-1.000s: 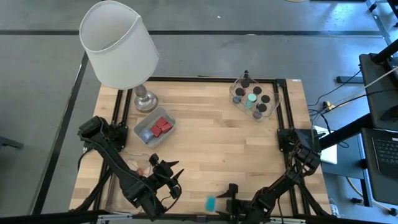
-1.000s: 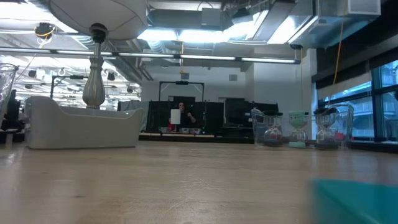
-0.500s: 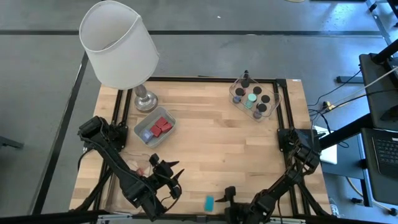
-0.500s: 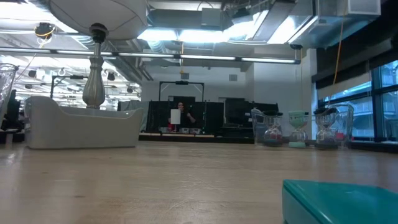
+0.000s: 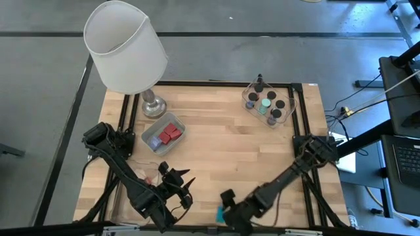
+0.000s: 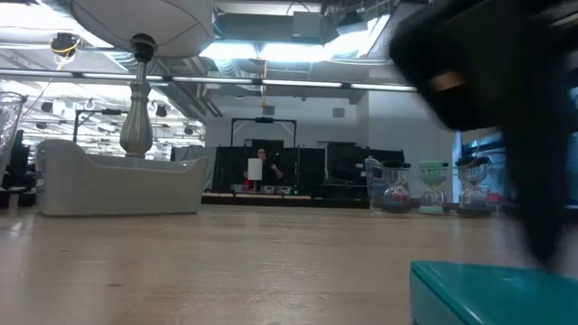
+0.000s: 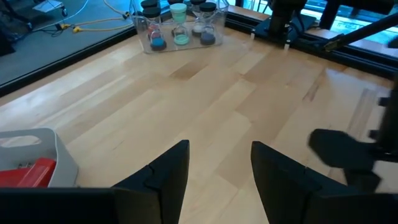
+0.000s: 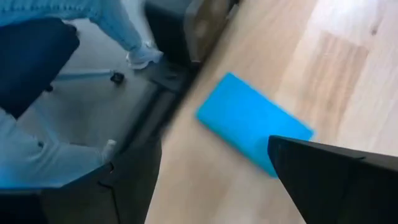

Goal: Pick & Place Office items
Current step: Put the blue digital timer into the bottom transparent bin

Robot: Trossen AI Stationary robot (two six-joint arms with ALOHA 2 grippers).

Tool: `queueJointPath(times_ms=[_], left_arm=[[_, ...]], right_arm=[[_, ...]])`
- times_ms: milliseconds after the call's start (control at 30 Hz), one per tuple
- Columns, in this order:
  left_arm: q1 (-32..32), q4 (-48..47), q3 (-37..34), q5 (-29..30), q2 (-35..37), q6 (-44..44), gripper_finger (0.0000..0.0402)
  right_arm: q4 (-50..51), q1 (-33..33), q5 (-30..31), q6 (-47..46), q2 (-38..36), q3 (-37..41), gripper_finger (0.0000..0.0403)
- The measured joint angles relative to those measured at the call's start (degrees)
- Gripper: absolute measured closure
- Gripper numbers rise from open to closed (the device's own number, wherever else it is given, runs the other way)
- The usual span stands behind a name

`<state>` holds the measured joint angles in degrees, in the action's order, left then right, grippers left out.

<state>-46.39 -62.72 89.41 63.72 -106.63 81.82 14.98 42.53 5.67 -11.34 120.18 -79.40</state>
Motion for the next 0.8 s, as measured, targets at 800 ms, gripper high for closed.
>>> queueJointPath(times_ms=[800], left_arm=[[0.0, -0.02, 0.0, -0.45, -0.15, -1.64, 0.0233]], right_arm=[[-5.23, -5.06, -10.02, 22.83, 2.16, -0.06, 0.0164]])
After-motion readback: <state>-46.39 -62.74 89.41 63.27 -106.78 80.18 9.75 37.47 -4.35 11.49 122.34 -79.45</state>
